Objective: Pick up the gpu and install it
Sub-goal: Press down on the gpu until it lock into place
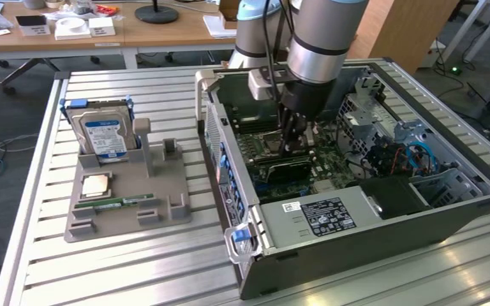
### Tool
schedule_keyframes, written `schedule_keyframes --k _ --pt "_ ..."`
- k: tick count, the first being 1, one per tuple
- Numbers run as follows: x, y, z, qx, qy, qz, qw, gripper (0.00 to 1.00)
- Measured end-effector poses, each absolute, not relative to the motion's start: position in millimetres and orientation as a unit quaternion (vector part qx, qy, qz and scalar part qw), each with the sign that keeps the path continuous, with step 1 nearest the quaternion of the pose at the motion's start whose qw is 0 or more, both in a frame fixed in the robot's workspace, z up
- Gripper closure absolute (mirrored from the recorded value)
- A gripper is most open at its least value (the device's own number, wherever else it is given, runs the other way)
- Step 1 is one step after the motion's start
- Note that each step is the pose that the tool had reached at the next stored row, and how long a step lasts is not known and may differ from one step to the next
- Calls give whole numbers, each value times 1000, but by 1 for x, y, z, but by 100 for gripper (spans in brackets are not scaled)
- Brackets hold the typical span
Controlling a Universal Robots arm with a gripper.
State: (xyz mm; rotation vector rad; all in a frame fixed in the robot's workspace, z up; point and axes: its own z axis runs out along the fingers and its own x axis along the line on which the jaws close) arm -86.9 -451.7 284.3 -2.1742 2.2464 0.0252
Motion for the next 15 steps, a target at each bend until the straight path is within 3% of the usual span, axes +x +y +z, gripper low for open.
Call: schedule_keyframes --k 15 --pt "-85 -452 296 -695 718 8 8 89"
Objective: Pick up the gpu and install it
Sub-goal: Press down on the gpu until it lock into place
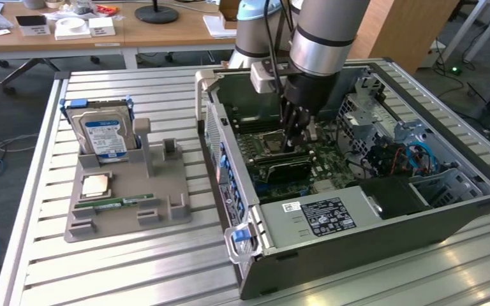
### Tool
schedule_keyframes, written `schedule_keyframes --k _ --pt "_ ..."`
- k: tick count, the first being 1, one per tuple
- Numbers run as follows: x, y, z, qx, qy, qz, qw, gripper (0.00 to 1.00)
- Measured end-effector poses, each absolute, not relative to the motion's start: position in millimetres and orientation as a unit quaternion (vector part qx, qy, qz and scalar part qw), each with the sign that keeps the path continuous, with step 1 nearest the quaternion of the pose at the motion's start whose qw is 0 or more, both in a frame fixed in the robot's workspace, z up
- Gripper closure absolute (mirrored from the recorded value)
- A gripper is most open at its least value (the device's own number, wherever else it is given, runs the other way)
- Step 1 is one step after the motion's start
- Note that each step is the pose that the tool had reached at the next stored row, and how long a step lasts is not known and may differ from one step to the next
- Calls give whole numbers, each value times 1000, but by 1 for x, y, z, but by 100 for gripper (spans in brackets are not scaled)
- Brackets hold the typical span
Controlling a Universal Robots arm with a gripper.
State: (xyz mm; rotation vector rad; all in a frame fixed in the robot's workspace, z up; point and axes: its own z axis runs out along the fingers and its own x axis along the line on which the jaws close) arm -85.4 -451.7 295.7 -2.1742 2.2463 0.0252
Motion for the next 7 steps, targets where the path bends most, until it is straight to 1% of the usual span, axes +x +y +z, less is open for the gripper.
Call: schedule_keyframes --k 7 --pt "-85 -452 296 -695 719 8 8 89"
